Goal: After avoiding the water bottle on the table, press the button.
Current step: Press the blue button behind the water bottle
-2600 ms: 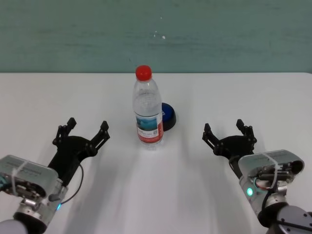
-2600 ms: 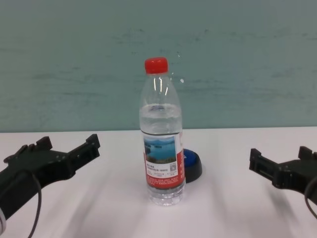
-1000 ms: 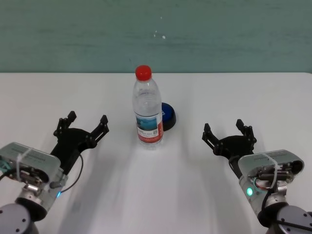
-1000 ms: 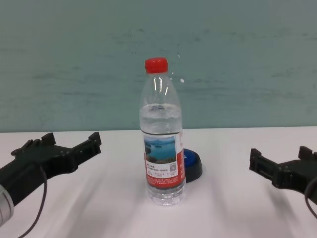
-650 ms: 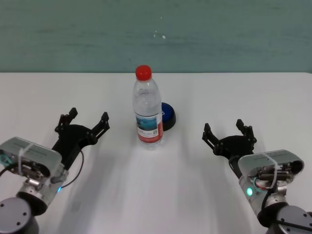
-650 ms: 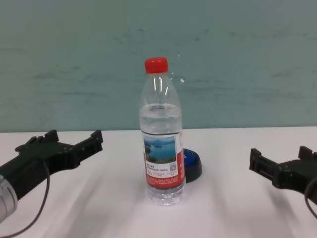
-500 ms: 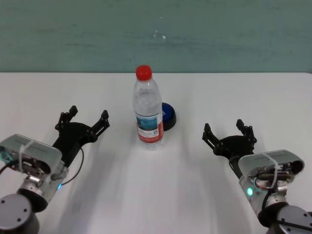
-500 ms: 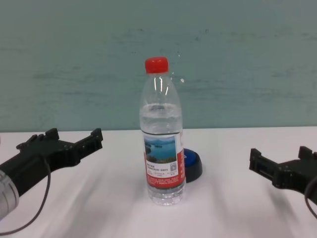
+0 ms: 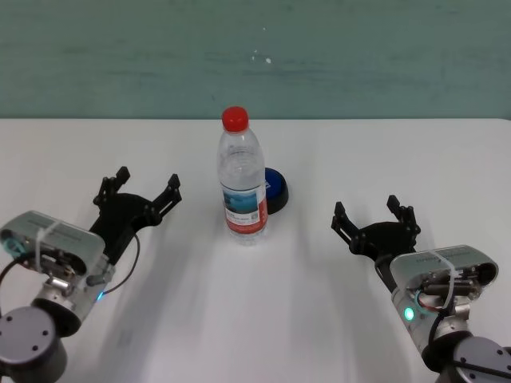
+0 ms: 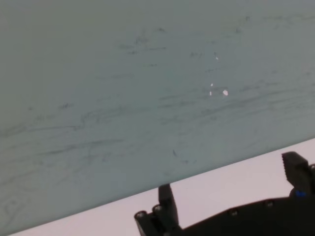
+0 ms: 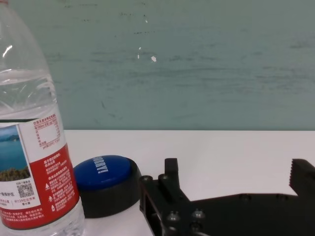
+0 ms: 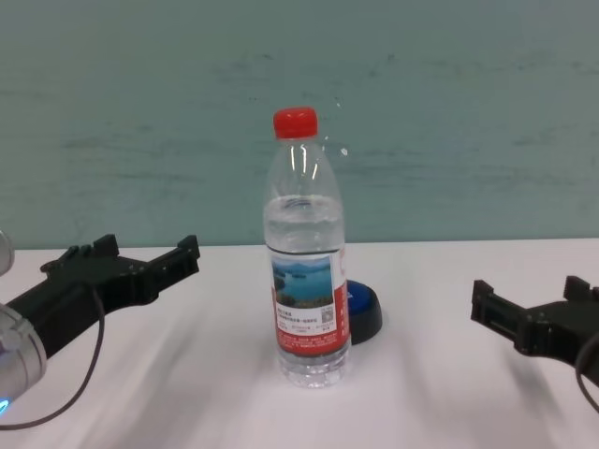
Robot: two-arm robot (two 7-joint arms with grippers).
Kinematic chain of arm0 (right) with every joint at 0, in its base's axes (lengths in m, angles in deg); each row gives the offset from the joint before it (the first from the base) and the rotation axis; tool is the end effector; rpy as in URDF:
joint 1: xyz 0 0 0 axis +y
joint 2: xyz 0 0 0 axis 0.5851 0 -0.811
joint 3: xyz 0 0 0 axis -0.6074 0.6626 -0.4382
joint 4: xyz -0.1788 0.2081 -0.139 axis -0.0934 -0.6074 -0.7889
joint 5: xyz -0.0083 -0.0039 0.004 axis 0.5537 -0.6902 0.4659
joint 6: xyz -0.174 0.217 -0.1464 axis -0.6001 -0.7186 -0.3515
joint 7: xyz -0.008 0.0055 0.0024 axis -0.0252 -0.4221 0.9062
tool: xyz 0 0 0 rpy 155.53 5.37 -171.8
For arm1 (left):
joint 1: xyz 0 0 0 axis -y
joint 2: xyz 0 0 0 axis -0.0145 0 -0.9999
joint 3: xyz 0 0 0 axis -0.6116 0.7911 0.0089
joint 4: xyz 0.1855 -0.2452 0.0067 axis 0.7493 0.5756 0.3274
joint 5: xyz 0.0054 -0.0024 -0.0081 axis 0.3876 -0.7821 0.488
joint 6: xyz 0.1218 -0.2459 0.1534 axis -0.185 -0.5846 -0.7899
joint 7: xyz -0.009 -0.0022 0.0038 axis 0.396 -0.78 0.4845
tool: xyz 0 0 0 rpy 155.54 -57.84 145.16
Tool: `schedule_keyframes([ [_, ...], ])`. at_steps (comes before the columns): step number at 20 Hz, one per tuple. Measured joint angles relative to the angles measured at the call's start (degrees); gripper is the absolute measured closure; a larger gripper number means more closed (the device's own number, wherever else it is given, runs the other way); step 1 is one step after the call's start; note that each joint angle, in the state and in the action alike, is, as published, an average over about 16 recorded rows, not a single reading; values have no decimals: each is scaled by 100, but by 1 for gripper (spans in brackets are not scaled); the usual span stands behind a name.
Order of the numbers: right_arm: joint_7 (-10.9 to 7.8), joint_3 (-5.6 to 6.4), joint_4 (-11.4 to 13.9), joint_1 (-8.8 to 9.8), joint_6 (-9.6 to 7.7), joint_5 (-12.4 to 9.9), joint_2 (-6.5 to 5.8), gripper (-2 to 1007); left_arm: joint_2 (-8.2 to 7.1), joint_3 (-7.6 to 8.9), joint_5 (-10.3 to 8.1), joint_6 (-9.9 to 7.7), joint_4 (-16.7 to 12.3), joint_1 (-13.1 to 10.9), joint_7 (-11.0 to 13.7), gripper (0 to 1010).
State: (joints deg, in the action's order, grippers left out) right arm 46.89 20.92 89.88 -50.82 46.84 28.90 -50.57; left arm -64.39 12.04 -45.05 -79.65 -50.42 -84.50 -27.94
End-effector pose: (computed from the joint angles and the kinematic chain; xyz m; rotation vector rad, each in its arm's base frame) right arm 0.3045 0.0382 -0.3245 0.0396 0.0386 -1.3662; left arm 0.3553 0.0323 -0.3338 0.0798 -0.1981 1.2306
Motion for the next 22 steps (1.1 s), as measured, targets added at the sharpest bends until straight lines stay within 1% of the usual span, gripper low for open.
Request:
schedule_keyframes([
  [10,0,0,0,0,0,0,0,1,-23,-80,51,40,237,214,46,0],
  [22,0,0,0,0,0,0,0,1,-58,-129,67,41,390,348,83,0],
])
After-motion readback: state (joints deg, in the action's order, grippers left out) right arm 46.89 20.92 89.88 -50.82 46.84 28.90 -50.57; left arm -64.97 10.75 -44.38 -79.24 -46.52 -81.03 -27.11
